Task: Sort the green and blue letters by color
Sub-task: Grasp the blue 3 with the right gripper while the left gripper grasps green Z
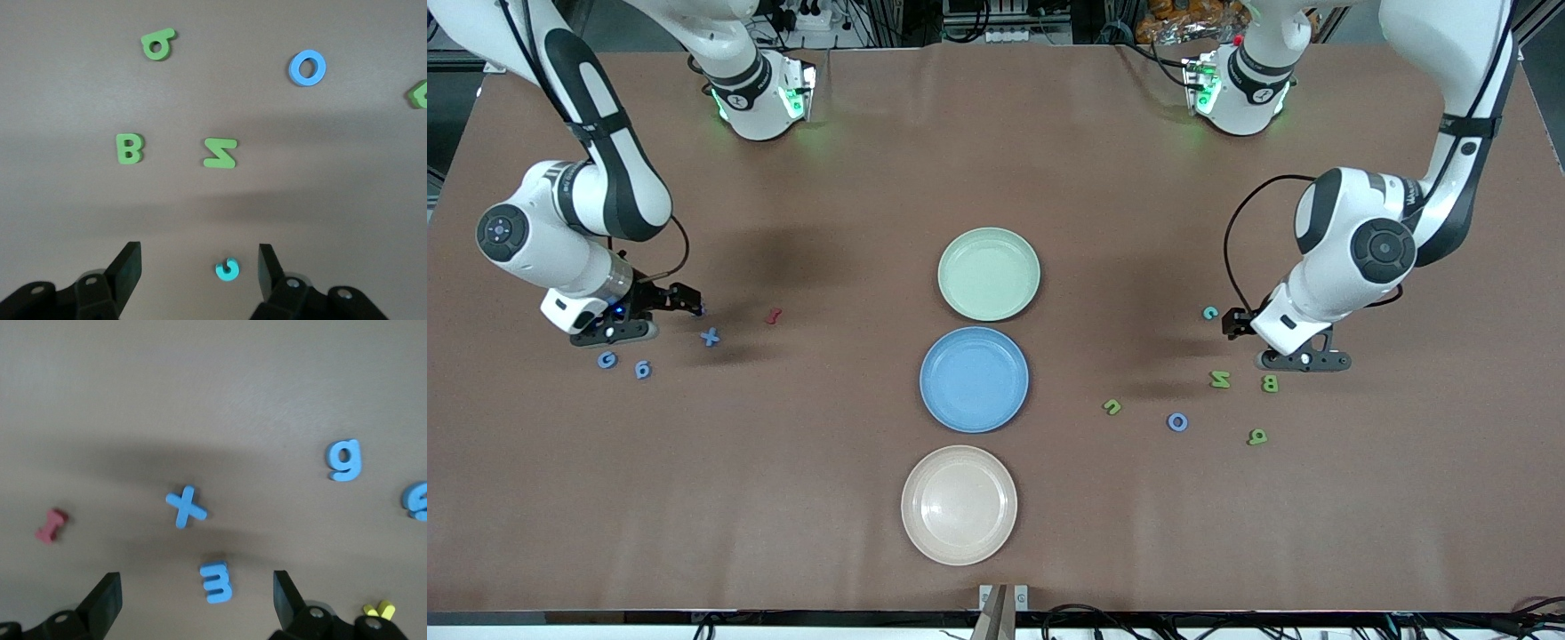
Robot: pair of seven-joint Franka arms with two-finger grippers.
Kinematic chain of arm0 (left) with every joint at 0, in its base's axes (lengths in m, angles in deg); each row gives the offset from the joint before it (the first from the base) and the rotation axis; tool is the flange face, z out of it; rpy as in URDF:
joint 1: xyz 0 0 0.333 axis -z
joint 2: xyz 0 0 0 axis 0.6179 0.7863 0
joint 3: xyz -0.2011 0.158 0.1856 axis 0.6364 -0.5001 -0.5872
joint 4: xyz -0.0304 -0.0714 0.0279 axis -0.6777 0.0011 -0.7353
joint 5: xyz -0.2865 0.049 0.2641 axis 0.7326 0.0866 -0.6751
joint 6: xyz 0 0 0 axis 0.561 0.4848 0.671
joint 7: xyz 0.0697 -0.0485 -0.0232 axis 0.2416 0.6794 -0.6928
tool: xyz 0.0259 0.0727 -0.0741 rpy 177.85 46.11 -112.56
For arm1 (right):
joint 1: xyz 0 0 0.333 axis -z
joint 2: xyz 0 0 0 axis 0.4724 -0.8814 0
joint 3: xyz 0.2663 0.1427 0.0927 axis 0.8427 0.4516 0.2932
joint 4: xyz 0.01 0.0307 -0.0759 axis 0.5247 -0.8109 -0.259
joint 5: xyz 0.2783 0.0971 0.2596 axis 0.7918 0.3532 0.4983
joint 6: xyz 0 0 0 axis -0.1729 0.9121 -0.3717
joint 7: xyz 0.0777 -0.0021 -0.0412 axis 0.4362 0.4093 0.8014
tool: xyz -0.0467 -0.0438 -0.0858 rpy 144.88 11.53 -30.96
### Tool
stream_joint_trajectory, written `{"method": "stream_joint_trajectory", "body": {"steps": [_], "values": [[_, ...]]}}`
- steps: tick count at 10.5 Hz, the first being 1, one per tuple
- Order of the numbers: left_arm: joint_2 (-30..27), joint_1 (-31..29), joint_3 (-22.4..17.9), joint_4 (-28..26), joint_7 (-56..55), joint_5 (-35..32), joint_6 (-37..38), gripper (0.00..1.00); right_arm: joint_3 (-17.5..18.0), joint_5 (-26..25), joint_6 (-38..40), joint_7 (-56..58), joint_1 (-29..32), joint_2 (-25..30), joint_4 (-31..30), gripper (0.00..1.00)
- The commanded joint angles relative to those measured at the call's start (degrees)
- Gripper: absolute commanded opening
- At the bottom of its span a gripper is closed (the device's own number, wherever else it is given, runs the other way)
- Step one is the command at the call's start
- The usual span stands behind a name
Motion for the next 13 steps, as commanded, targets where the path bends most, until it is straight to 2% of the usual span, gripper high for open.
{"method": "stream_joint_trajectory", "body": {"steps": [1, 5, 8, 12, 13], "values": [[4.41, 0.04, -0.02, -0.47, -1.59, -1.57, -6.26, 0.75, 1.15, -0.60, -0.61, 9.26, 1.59, 1.83, -3.53, 1.00], [9.43, -0.22, -0.02, 0.23, -1.50, -3.48, -11.99, 0.71, 1.15, -1.47, -8.86, 11.82, 2.47, 0.95, -9.06, 1.00], [11.98, -0.66, -0.63, 1.02, -1.50, -7.71, -14.89, 0.70, 1.06, -4.81, -15.71, 12.00, 3.61, -3.08, -10.04, 1.00], [14.88, -0.23, -0.64, 4.09, -1.59, -7.72, -15.51, 0.66, 1.06, -8.33, -21.52, 12.09, 4.76, -4.58, -12.14, 1.00], [15.49, -0.05, -0.64, 4.45, -1.68, -7.72, -15.51, 0.66, 1.06, -9.29, -22.40, 12.00, 4.84, -4.85, -12.15, 0.73]]}}
